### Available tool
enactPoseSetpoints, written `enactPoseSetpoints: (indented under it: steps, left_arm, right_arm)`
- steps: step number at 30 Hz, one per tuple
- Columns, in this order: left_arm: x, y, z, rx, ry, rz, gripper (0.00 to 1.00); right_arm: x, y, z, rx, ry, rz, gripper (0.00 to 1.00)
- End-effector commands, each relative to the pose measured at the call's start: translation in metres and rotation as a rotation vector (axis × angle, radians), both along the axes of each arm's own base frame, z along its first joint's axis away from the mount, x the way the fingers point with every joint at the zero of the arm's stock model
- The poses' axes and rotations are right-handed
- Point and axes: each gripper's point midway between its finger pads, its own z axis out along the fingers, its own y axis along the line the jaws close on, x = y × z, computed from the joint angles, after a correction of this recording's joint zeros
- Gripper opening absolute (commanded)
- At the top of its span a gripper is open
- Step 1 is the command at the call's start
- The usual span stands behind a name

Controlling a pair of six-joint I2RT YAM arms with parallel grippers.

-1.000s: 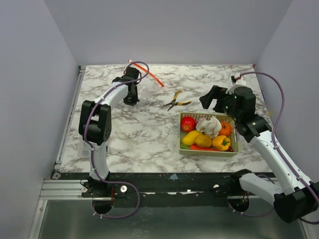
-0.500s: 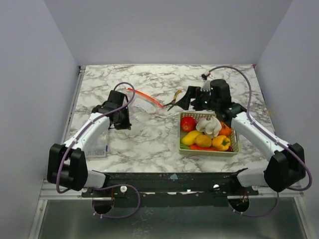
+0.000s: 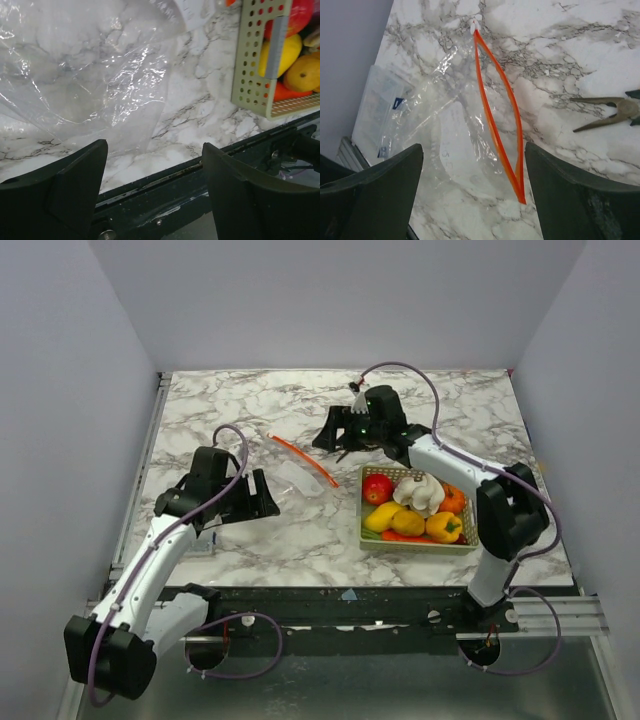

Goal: Place the food in the zip-top bag and seal the zipper
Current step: Move the zipper food storage bag to the center of the board, then pick up the zipper food storage bag at the center of the board.

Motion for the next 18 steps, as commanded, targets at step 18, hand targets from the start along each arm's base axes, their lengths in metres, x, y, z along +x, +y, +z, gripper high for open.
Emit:
enactPoseSetpoints:
  steps: [18]
  left_arm:
    - [0.088,-0.042,0.2,-0.257,-0.486,0.013,0.81]
  right_arm:
    - [0.024,0.057,-0.08,0.097,0.099,0.193,0.66]
